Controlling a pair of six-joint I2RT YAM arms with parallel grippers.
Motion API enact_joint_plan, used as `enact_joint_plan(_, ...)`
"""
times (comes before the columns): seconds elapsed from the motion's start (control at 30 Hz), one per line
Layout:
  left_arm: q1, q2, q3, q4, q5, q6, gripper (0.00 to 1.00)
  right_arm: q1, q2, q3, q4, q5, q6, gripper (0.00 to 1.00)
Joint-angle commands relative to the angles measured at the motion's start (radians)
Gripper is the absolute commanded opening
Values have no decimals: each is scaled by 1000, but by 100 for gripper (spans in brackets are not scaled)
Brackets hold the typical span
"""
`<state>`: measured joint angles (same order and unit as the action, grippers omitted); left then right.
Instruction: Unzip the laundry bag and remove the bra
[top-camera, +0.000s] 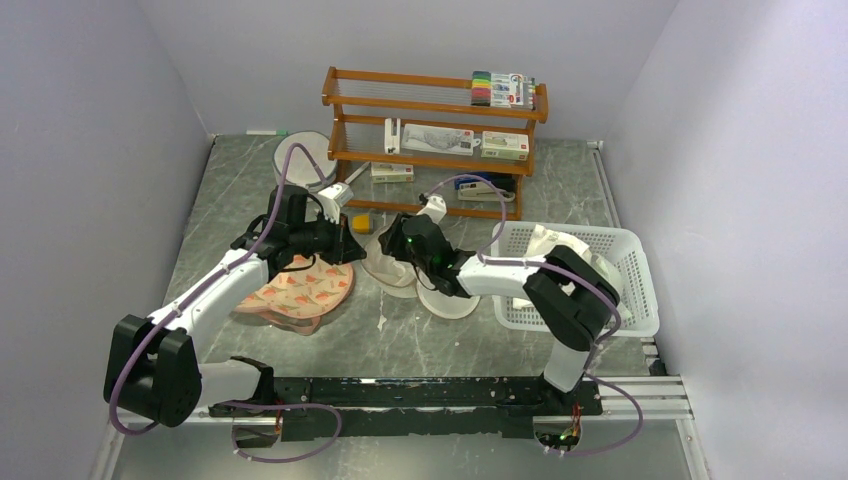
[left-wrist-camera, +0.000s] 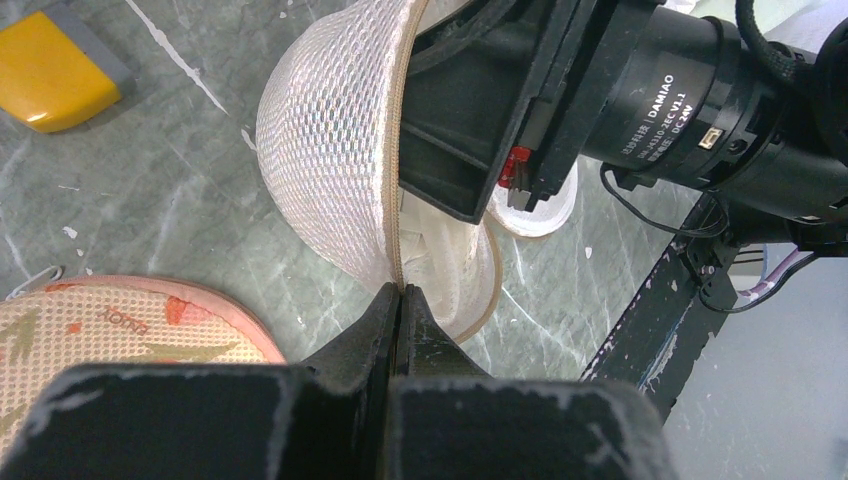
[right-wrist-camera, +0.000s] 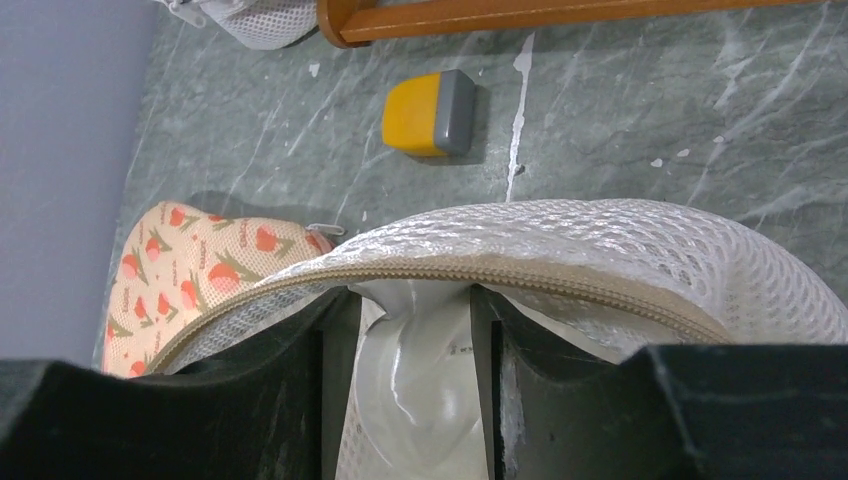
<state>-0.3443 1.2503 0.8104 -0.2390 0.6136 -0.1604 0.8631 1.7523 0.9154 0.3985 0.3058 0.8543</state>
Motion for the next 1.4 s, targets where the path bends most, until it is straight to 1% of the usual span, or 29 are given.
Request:
enact_joint_plan(0.0, -7, -3, 3, -4, 23, 21, 7, 10, 41, 40, 2, 36, 15, 45)
enact_joint_plan(0.03, -6, -3, 2, -2, 22, 20, 7, 10, 52, 47, -1, 32, 16, 45)
enact_joint_plan(0.17, -7, 9, 3, 3, 30, 18, 7, 10, 90, 70, -12, -5, 30, 34)
enact_joint_plan(0.3, -7, 17, 6, -1, 29, 18, 7, 10, 80, 49, -3, -51, 31, 27)
enact_joint_plan(0.37, -7, 11, 4, 1, 21, 18, 7, 11, 67, 37, -7, -70, 19, 18)
enact_joint_plan(0.47, -7, 10, 7, -2, 14, 20, 7, 10, 42, 28, -39, -87, -2, 1)
enact_joint_plan(0.7, -7, 21, 11, -5, 9, 22, 7, 10, -49, -14, -56, -173, -125, 0)
enact_joint_plan(0.97, -7, 19, 11, -9, -4, 24, 7, 10, -115, -31, -93, -378, -312, 0)
enact_joint_plan(1.27, -7, 15, 10, -13, -9, 25, 7, 10, -322, -75, -88, -427, -436, 0)
enact_joint_plan(1.37, -7, 9, 8, -11, -8, 24, 7, 10, -375, -78, -93, -399, -438, 0)
